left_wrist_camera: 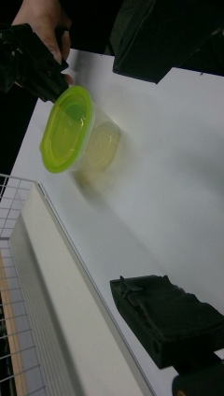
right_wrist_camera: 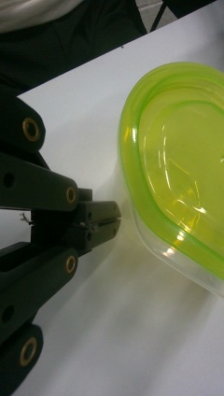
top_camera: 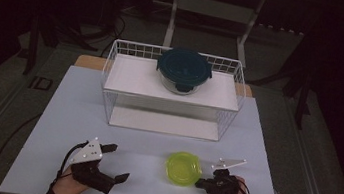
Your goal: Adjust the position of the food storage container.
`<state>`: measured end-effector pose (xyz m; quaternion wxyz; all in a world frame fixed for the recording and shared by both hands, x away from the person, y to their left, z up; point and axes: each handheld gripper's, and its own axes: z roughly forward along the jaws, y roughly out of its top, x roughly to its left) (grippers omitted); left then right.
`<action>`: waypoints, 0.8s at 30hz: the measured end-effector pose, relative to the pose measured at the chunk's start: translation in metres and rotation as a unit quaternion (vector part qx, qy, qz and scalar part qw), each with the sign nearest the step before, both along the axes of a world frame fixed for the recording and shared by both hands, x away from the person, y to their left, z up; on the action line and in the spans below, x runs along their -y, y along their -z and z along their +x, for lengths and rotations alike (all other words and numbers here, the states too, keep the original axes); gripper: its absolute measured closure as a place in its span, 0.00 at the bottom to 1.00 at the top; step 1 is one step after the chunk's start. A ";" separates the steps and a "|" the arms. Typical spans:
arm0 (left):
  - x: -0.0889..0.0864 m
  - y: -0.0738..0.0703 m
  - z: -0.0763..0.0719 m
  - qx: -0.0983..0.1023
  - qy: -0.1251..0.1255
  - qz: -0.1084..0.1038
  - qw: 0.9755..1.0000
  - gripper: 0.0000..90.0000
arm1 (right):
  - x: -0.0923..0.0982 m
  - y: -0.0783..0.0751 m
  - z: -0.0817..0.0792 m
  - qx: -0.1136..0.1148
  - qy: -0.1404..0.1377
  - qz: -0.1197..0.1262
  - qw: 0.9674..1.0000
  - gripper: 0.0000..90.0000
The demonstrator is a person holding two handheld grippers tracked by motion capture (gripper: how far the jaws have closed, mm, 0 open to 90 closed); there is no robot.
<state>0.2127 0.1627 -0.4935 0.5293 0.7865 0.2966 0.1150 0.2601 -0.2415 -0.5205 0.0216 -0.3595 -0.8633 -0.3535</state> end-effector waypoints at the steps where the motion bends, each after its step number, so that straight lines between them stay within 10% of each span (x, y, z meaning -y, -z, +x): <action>1: 0.000 0.000 0.000 0.000 0.000 -0.001 1.000 0.00 | -0.002 0.000 0.000 -0.002 -0.002 0.002 1.000 1.00; 24: -0.001 -0.001 0.000 0.001 0.000 -0.003 1.000 0.00 | -0.046 -0.003 0.013 0.006 -0.044 0.008 0.999 1.00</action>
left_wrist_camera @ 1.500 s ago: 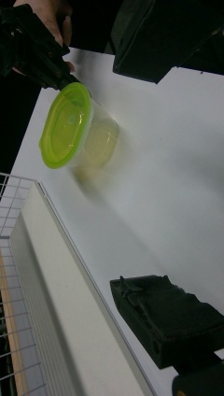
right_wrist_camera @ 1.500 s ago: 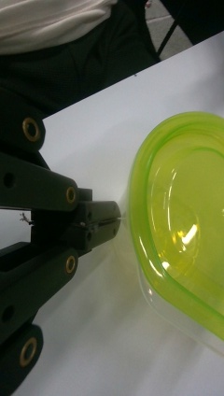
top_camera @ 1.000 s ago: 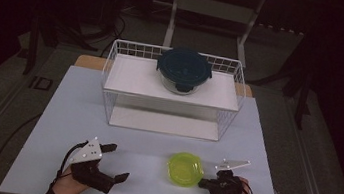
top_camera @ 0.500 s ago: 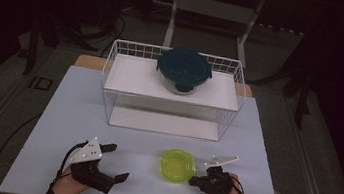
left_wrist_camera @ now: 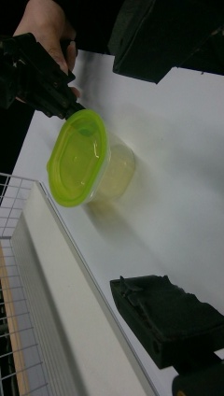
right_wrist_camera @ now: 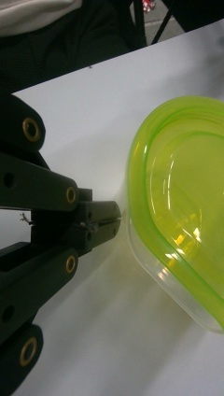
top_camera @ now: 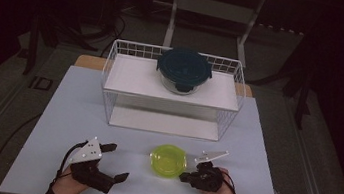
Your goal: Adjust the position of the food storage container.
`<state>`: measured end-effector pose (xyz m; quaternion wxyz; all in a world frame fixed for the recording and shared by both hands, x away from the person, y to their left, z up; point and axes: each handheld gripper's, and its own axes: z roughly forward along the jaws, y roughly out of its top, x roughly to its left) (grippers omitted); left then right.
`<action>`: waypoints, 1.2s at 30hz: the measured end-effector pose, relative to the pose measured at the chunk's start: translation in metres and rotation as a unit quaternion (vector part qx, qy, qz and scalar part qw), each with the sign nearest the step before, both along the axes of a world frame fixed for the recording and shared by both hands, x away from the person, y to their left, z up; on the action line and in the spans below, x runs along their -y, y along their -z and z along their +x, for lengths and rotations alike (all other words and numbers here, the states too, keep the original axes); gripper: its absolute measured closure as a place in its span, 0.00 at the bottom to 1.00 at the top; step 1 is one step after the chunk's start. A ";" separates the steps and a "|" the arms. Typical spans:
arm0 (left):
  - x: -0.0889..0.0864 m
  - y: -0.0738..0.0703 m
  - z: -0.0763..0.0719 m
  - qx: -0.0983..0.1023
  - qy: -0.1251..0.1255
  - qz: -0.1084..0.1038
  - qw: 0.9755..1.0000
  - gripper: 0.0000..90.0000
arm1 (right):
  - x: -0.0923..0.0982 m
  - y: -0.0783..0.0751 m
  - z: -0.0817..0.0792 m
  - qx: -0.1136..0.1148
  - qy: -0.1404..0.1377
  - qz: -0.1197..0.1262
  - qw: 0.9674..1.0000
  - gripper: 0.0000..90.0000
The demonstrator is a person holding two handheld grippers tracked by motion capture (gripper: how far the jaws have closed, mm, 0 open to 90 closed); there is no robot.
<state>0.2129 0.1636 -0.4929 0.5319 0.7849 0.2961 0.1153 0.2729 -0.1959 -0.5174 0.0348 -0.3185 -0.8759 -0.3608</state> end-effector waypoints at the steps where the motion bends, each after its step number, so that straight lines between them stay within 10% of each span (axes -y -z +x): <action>1: 0.000 0.000 0.000 0.001 0.000 0.002 1.000 0.00 | -0.001 0.000 0.001 -0.001 -0.002 0.000 1.000 1.00; 24: -0.002 -0.002 0.000 0.003 -0.002 -0.004 1.000 0.00 | -0.037 0.000 0.014 0.018 -0.028 -0.011 0.999 1.00; 36: -0.003 -0.002 0.001 0.008 -0.016 -0.014 1.000 0.00 | -0.020 -0.012 0.006 0.037 -0.011 -0.011 0.999 0.92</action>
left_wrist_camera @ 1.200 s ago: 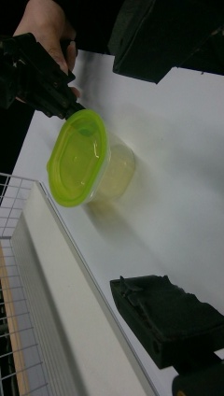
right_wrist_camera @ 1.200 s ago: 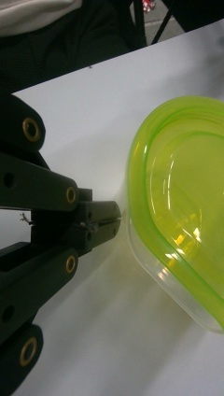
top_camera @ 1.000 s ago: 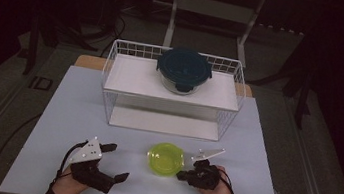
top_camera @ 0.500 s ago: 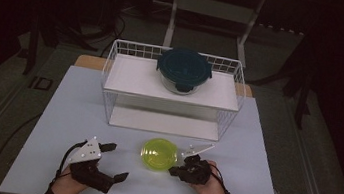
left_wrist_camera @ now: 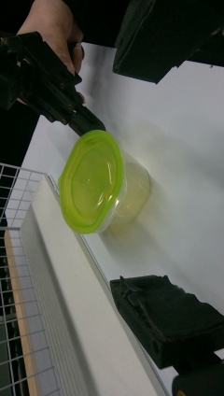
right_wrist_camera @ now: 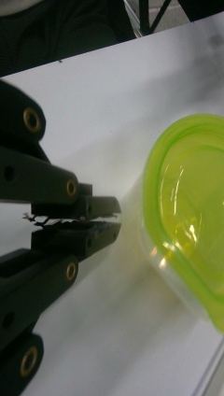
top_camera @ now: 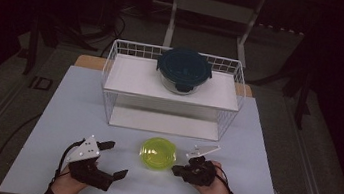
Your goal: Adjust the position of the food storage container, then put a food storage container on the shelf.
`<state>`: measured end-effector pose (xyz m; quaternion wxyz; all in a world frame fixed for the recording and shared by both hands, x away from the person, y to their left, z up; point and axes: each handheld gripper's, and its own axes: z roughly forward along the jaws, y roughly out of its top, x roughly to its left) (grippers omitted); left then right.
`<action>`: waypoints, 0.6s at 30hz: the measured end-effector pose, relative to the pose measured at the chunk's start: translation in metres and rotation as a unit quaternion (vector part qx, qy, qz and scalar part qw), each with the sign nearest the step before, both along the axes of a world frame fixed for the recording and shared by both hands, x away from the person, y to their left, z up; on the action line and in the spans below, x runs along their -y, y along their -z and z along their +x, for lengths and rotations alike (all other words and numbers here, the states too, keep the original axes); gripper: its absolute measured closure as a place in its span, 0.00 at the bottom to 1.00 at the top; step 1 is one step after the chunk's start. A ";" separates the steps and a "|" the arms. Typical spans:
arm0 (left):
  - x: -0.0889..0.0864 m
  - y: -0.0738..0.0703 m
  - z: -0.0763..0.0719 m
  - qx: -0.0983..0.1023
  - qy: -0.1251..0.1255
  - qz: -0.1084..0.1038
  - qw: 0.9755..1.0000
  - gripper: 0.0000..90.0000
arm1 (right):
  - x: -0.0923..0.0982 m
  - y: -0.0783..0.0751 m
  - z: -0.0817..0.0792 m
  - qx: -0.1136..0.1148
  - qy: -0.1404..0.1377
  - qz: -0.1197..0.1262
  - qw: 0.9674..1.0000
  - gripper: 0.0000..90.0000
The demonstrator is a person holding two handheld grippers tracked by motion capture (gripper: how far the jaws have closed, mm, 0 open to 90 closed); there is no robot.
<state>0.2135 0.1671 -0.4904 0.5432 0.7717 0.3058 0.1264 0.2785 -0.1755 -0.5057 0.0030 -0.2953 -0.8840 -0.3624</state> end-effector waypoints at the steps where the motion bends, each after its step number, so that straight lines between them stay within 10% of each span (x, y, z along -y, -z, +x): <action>1: 0.000 0.000 0.000 -0.001 0.001 -0.002 1.000 0.00 | 0.003 -0.001 -0.001 0.003 0.002 0.000 1.000 0.89; 10: 0.002 -0.005 0.005 -0.003 0.002 0.000 1.000 0.00 | 0.031 -0.015 -0.004 0.009 0.049 0.024 0.998 0.64; 18: 0.005 -0.025 0.020 -0.070 0.019 -0.035 0.997 0.00 | 0.043 -0.039 0.004 -0.005 0.083 0.075 0.994 0.45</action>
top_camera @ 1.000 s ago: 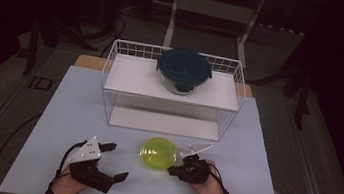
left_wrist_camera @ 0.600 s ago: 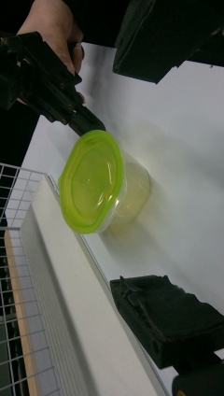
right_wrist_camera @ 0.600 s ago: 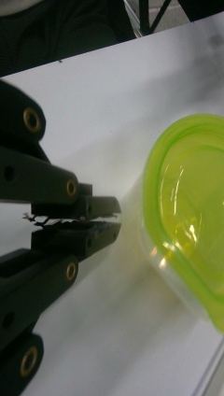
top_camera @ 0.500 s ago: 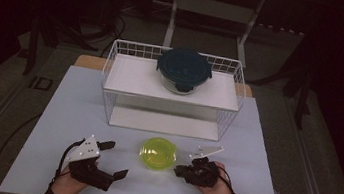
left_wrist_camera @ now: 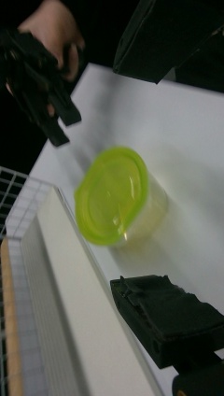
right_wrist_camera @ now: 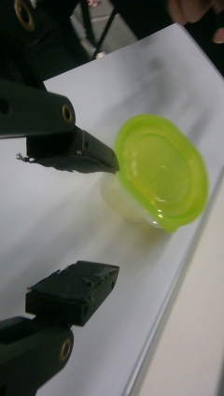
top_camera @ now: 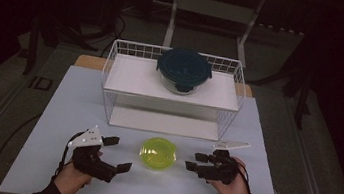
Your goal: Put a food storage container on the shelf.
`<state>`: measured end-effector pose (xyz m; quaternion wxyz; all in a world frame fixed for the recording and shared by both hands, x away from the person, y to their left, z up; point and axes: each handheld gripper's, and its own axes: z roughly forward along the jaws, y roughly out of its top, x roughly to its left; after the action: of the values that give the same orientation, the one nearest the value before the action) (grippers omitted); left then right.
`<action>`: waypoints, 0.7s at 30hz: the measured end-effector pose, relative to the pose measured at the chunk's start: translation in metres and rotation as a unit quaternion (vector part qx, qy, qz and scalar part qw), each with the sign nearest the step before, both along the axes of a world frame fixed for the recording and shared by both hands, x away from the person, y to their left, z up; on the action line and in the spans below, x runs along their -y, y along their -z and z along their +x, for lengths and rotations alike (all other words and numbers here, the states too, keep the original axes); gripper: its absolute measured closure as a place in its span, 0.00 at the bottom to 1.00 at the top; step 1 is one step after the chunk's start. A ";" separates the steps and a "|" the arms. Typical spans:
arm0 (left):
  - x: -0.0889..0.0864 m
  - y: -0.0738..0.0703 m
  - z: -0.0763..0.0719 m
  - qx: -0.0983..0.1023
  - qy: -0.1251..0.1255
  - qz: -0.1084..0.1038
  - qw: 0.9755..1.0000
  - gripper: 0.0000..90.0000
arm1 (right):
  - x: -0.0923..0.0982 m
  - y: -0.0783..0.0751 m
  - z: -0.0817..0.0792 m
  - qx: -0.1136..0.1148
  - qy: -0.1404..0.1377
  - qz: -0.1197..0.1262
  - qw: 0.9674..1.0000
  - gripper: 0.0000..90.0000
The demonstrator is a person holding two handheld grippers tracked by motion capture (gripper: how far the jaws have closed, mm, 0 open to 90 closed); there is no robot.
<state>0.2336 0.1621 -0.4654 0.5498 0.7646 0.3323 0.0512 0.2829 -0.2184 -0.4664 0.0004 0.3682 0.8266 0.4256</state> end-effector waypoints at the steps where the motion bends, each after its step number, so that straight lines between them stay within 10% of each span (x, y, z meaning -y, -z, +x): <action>1: 0.001 -0.002 0.003 -0.003 -0.002 -0.003 1.000 0.00 | 0.000 -0.001 0.001 -0.002 0.000 0.003 1.000 0.43; 13: 0.005 0.003 0.035 -0.096 0.006 -0.024 0.995 0.03 | -0.014 -0.002 0.013 -0.043 0.018 0.029 0.998 0.36; 21: 0.008 0.020 0.054 -0.191 -0.012 -0.042 0.981 0.17 | -0.019 0.010 0.025 -0.121 0.046 0.072 0.989 0.41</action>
<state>0.2874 0.1543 -0.4852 0.5070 0.7326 0.4421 -0.1039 0.3079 -0.1991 -0.4768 -0.1060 0.4538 0.7699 0.4360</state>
